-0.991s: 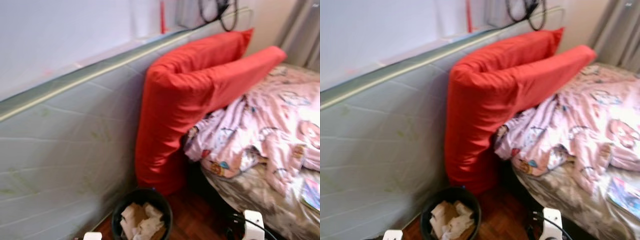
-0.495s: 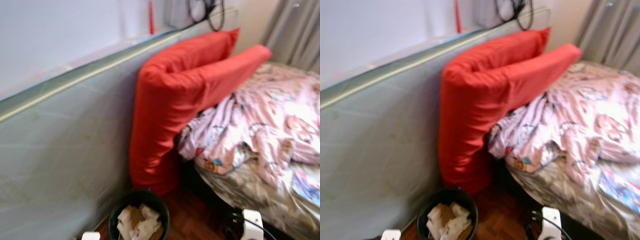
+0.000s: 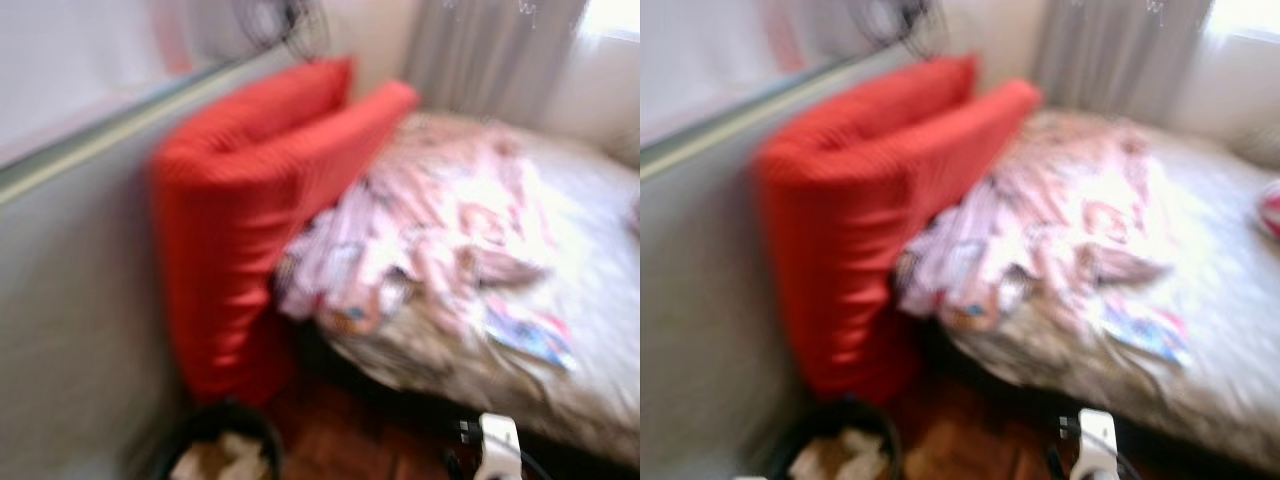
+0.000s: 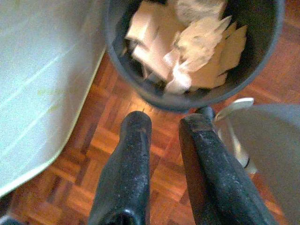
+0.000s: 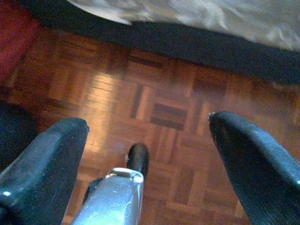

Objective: Clean up the room

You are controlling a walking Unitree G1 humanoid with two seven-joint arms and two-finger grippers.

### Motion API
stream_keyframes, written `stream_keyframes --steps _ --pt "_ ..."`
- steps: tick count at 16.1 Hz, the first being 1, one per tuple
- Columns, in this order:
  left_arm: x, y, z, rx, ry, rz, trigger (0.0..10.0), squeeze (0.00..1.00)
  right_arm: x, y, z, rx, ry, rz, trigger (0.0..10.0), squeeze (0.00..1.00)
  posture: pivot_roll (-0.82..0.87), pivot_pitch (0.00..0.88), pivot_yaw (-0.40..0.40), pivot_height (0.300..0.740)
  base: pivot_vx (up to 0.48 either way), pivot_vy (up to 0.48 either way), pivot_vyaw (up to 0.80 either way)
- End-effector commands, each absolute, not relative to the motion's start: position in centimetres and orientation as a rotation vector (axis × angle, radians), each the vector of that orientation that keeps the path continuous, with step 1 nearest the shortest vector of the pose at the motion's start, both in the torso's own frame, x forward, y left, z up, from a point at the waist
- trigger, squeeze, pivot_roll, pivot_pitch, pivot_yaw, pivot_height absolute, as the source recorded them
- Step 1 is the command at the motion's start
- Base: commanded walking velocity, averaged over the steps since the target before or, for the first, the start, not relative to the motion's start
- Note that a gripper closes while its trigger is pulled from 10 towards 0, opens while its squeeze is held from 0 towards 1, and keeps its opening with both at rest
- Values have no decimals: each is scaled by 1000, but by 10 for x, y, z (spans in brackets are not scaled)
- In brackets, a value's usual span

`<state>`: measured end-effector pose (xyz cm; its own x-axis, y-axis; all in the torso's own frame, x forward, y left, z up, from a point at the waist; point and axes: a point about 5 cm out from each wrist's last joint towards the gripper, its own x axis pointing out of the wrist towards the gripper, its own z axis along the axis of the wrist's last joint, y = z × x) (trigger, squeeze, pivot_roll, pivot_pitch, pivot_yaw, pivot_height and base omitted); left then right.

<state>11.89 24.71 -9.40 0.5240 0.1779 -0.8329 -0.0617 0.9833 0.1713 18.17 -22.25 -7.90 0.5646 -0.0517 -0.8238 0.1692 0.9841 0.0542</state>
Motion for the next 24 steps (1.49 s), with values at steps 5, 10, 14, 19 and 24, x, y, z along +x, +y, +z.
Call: stream_keyframes --steps 5,10,14,19,24 --pt "134 206 -99 108 998 80 10000 0 181 -227 -78 125 945 -146 10000 0 119 0 -28 740 0 -70 -131" --pt "134 222 -96 112 999 98 10000 0 182 -227 -77 126 944 -152 10000 0 105 0 -20 740 0 -365 0" --pt "123 240 -95 120 1011 117 10000 0 182 -226 -78 130 949 -150 10000 0 102 0 -14 740 0 -366 -663" --pt "126 219 -99 119 1008 87 10000 0 181 -225 -78 127 938 -150 10000 0 81 0 8 740 0 -366 0" --pt "134 225 -96 142 1004 75 10000 0 180 -222 -79 125 942 -141 10000 0 66 0 31 740 0 -366 0"
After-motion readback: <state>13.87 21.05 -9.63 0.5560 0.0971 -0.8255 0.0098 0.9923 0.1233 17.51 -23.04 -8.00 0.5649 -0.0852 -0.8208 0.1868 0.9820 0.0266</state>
